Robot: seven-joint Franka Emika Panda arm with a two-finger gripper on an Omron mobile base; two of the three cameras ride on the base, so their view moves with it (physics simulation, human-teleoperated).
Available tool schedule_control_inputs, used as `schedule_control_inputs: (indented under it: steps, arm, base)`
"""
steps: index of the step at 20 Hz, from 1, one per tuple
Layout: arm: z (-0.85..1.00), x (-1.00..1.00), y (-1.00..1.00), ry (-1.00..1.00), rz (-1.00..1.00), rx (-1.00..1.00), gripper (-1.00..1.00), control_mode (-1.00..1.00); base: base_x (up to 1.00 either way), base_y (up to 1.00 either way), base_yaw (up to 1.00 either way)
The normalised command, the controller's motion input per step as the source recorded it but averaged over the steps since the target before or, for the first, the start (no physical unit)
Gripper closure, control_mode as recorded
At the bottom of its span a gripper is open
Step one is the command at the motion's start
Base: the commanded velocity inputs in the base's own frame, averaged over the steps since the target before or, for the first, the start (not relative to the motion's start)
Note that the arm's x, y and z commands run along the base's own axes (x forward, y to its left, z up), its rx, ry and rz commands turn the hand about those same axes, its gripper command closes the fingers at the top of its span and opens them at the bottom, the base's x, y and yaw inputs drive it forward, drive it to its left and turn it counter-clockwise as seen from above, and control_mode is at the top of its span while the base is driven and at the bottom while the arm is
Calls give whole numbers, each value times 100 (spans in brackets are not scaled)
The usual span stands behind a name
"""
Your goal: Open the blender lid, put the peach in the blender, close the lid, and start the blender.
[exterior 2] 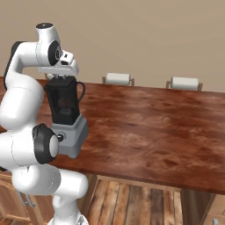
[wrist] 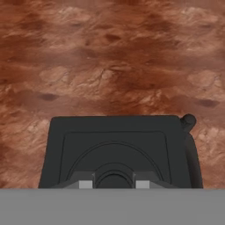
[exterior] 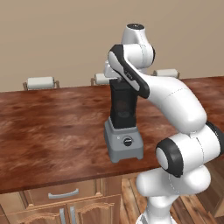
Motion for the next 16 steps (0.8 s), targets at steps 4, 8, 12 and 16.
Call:
schedule_control_inputs:
  steps: [4,8,12,16]
  arm:
    - [-24,0,0,0,-8,0,100,-100]
    - [-8,9,0,-4,-9,0,100,-100]
    - [0,29,0,-9,-4,0,100,-100]
    - [0,29,0,-8,-3,0,100,-100]
  base:
    - [0,0,0]
    - [0,0,0]
    - [0,0,0]
    - [0,0,0]
